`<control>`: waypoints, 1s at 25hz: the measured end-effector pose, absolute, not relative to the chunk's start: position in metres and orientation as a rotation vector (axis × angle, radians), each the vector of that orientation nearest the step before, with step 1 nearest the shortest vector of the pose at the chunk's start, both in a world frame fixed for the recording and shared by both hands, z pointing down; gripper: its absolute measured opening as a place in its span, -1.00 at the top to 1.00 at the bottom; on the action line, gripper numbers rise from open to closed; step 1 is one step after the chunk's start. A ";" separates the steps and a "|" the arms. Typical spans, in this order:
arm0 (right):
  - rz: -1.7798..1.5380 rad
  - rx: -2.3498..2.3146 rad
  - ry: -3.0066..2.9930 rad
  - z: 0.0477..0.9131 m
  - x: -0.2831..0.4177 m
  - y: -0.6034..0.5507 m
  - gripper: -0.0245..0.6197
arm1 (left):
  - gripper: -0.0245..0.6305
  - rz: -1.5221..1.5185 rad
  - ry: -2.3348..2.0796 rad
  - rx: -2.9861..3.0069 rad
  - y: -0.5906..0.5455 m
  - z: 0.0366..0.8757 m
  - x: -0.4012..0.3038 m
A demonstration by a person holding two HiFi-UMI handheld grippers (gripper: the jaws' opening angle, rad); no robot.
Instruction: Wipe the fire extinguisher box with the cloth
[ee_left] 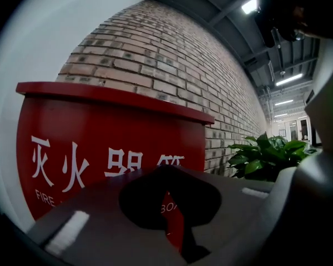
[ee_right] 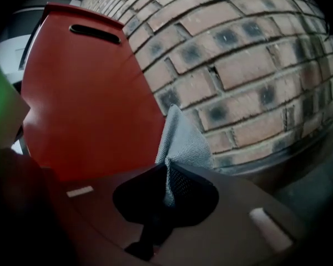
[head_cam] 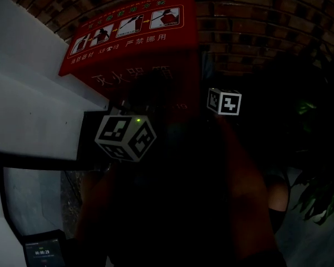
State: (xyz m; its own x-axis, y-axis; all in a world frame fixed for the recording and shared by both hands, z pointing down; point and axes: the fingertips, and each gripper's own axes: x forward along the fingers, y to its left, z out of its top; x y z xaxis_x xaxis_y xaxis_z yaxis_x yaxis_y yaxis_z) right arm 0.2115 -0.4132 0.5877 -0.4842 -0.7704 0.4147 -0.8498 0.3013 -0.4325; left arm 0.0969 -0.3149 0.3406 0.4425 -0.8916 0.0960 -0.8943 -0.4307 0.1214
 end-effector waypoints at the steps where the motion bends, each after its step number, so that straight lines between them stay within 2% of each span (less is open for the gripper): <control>1: 0.936 1.517 -2.409 0.598 0.214 -0.413 0.82 | 0.93 0.015 -1.573 2.517 -0.313 0.342 0.098; 6: 0.986 1.461 -2.383 0.627 0.208 -0.405 0.81 | 0.93 0.024 -1.516 2.448 -0.301 0.362 0.109; 17: 1.106 1.465 -2.292 0.680 0.207 -0.390 0.81 | 0.93 0.248 -1.459 2.284 -0.292 0.454 0.142; 21: 1.175 1.460 -2.227 0.707 0.212 -0.383 0.81 | 0.93 0.270 -1.450 2.295 -0.291 0.458 0.144; 25: 1.153 1.492 -2.259 0.694 0.216 -0.389 0.81 | 0.93 0.270 -1.450 2.323 -0.291 0.455 0.146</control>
